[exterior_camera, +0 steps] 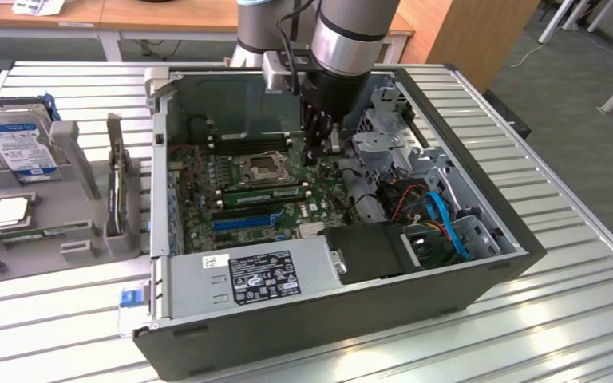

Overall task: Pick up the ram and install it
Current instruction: 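Press down the ram until it locks into place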

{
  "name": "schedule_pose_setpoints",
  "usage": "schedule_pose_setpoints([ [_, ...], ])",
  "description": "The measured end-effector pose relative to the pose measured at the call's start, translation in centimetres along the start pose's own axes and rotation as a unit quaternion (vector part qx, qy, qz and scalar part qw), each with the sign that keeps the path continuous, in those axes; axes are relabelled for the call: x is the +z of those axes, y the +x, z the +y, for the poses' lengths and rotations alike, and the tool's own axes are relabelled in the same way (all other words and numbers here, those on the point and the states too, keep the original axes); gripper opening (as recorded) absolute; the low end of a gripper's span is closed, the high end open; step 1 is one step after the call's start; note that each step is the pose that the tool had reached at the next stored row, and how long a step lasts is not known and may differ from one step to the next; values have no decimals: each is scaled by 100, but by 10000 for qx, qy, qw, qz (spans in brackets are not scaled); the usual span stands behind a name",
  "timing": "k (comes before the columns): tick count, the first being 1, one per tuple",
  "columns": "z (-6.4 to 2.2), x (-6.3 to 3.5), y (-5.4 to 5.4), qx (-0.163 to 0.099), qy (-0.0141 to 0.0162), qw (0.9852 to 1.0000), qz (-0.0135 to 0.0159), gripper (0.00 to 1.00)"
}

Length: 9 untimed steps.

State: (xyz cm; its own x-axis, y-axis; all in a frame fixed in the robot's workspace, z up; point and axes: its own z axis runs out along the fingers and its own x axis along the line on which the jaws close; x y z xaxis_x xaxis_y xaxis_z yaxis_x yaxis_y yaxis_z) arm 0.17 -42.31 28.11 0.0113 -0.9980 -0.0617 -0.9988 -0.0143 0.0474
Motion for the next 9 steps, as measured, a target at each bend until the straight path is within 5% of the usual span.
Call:
schedule_pose_setpoints([
  [9, -3, 76, 5, 0, 0, 10000, 0, 10],
])
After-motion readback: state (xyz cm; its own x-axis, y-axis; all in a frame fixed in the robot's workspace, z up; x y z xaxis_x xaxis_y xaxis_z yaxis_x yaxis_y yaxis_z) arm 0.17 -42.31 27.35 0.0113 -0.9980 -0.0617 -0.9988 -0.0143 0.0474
